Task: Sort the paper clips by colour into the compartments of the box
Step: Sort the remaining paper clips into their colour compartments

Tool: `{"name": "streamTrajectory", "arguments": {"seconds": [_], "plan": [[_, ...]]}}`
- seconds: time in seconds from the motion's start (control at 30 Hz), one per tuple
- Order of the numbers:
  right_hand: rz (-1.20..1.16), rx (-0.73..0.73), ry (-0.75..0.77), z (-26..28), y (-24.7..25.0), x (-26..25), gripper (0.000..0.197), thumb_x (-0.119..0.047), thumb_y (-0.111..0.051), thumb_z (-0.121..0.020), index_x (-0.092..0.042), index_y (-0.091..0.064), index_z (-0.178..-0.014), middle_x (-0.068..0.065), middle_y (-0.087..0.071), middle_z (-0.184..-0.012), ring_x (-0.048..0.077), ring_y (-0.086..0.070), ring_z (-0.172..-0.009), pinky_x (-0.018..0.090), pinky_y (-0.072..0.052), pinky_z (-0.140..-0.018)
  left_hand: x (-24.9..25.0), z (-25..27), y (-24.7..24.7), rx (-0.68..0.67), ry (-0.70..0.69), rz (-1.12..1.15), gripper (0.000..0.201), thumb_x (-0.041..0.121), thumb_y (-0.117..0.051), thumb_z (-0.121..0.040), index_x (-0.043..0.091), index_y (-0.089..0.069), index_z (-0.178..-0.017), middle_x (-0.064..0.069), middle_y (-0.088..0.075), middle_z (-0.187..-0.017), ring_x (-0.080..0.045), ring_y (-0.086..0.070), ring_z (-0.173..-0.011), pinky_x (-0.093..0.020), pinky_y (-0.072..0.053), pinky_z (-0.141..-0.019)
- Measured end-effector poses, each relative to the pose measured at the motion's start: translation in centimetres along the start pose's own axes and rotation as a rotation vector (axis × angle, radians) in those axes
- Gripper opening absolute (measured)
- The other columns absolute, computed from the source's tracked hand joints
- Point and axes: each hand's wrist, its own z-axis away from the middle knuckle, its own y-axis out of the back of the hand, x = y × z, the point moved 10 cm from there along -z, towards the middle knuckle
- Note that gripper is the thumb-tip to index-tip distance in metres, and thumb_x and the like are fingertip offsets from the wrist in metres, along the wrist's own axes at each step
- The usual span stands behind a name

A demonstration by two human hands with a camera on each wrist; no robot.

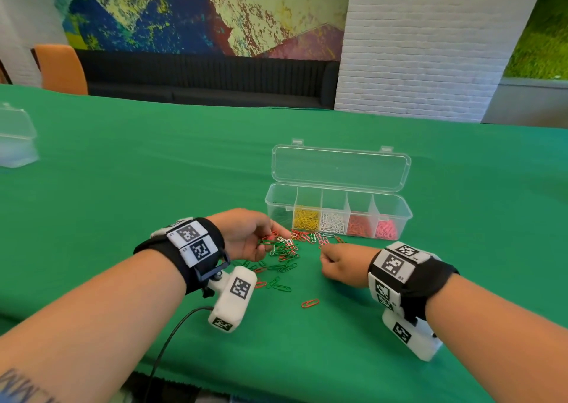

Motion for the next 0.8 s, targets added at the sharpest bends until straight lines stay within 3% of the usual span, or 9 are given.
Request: {"name": "streamTrajectory", "arguments": {"seconds": [0.17, 0.27, 0.43, 0.63, 0.8], "plan": [[-0.049, 0.005, -0.012, 0.1, 0.2, 0.1, 0.025, -0.014, -0.040, -0.093, -0.024, -0.031, -0.072, -0.004, -0.036, -0.066, 0.010, -0.030, -0.056, 0.022, -0.027, -0.052, -1.4, 0.0, 0.3, 0.009, 0.083, 0.132, 0.032, 0.001, -0.023, -0.086, 0.006, -0.052, -0.073, -0.003, -0.039, -0.063, -0.009, -0.038, -0.039, -0.012, -0.034, -0.036], [-0.118, 0.002, -0.032, 0.0, 0.3, 0.3, 0.011, -0.010, -0.040, -0.093, -0.021, -0.039, -0.089, -0.007, -0.041, -0.070, 0.007, -0.036, -0.058, 0.019, -0.031, -0.052, -1.8, 0.0, 0.2, 0.015, 0.094, 0.163, 0.029, 0.005, -0.026, -0.087, 0.007, -0.050, -0.071, -0.002, -0.040, -0.062, -0.010, -0.038, -0.042, -0.012, -0.035, -0.036], [-0.141, -0.004, -0.063, -0.2, 0.0, 0.7, 0.018, -0.011, -0.037, -0.092, -0.026, -0.044, -0.098, -0.006, -0.047, -0.074, 0.006, -0.041, -0.058, 0.018, -0.035, -0.053, -1.5, -0.3, 0.5, 0.070, 0.036, -0.020, 0.029, -0.006, -0.032, -0.092, 0.008, -0.057, -0.083, -0.005, -0.041, -0.078, -0.011, -0.041, -0.057, -0.014, -0.043, -0.041], [-0.150, -0.019, -0.070, -0.3, -0.1, 0.9, 0.017, -0.010, -0.039, -0.092, -0.025, -0.046, -0.095, -0.008, -0.045, -0.072, 0.004, -0.041, -0.058, 0.018, -0.035, -0.055, -0.7, -0.2, -0.9, 0.055, -0.038, -0.162, 0.026, -0.011, -0.041, -0.093, 0.008, -0.057, -0.086, -0.005, -0.051, -0.072, -0.006, -0.055, -0.054, -0.010, -0.049, -0.050], [-0.149, -0.014, -0.072, -0.3, 0.1, 0.7, 0.017, -0.009, -0.038, -0.092, -0.024, -0.046, -0.095, -0.009, -0.045, -0.072, 0.004, -0.041, -0.059, 0.017, -0.034, -0.053, 1.2, -0.2, -1.6, 0.095, -0.149, -0.355, 0.025, -0.005, -0.046, -0.093, 0.016, -0.057, -0.084, -0.004, -0.049, -0.068, -0.009, -0.043, -0.056, -0.011, -0.037, -0.042]]}}
